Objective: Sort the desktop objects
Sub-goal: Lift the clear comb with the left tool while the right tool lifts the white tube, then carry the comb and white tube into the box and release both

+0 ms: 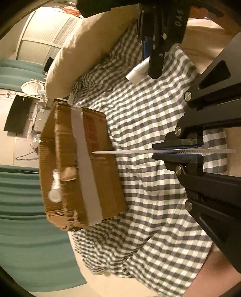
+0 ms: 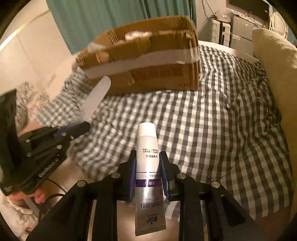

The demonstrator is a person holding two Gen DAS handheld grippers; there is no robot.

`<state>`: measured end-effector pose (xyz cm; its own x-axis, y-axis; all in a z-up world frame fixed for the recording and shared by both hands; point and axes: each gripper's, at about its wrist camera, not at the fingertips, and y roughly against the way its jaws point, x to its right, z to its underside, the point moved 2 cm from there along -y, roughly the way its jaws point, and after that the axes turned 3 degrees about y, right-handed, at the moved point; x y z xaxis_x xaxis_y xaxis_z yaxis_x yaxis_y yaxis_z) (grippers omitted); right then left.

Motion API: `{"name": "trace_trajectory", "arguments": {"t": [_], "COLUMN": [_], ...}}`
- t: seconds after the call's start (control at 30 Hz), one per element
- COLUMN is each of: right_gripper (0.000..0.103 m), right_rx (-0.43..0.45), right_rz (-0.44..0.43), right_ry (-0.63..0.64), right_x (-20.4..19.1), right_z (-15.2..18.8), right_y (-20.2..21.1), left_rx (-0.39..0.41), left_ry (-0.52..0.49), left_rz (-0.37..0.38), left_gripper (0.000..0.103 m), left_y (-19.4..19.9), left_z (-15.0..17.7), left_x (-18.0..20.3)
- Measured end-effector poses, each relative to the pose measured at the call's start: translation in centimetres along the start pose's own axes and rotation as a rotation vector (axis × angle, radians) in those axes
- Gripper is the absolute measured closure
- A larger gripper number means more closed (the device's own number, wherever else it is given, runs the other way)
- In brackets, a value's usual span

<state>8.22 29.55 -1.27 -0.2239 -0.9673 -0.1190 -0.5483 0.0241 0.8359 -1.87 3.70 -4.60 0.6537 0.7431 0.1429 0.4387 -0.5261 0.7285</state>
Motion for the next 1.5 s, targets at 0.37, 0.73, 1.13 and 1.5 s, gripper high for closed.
{"name": "trace_trajectory", "arguments": {"t": [0.37, 0.73, 1.13, 1.5], "right_gripper": [0.080, 0.080, 0.080, 0.079], "right_rx": [0.101, 0.102, 0.134, 0.186], "right_rz": [-0.047, -0.066, -0.091, -0.096], "right_ry": [0.057, 0.078, 0.176, 0.133], "right_x": [-1.8, -0.5, -0.6, -0.5], "right_z": [-4.7, -9.2, -17.6, -23.1], "right_y": [4.1, 2.1, 2.3, -1.0], "left_rx": [0.007, -0.062, -0.163, -0.066], "left_ry": [0.007, 0.049, 0.043, 0.096], "left_rz": [0.016, 0.001, 0.081, 0.114], "left_gripper": [0.099, 0.099, 0.099, 0.099], "left_y": [1.6, -2.1, -2.6, -4.6], "left_z": [-5.5, -12.9, -19.2, -21.2], "left_x": [-1.3, -5.9, -7.6, -6.3]}}
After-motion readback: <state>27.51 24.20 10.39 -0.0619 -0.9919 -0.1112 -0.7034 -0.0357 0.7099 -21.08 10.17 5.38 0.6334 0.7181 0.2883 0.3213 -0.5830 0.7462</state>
